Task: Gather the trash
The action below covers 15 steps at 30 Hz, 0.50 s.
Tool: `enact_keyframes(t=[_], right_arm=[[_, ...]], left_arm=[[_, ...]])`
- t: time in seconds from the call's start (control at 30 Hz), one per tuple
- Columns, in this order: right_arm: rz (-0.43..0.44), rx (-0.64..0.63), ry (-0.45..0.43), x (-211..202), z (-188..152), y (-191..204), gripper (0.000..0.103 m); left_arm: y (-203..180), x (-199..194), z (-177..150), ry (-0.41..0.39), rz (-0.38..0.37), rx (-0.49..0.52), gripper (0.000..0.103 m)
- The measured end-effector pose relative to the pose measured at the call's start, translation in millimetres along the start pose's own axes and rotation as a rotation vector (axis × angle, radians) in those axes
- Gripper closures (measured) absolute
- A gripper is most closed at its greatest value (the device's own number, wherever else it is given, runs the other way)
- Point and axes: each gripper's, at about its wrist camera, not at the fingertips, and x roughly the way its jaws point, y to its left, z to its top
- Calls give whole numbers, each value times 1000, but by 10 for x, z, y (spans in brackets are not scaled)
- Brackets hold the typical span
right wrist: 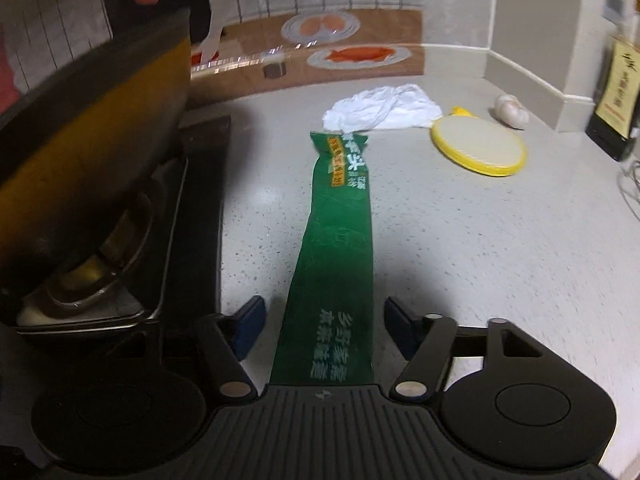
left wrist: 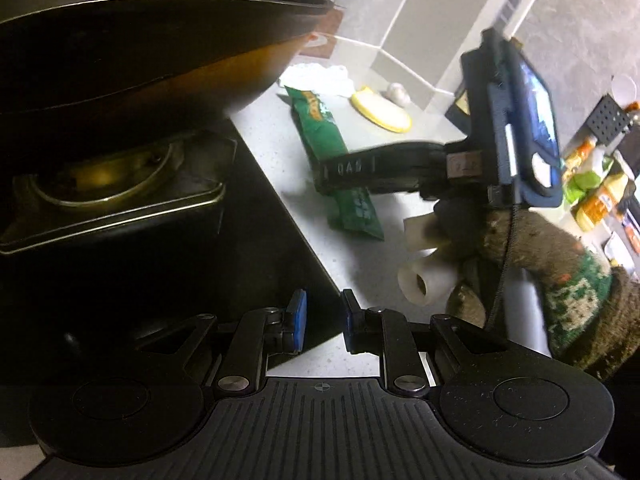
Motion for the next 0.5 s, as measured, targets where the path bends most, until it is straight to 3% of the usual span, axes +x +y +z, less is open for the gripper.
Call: enact_keyframes(t=[0.03,0.2,0.5], right_arm=[[-2,-7,13,29,5,-4,58],[2,-46,15,-59,-52,-80,70],[76,-23,50,-554,-525,-585,71]], left_arm=[[0,-8,-4,-4,-4,-11,82],[-47,12,57,-41,-2,-61,82],[-368,301,217,-45,2,-143,82]])
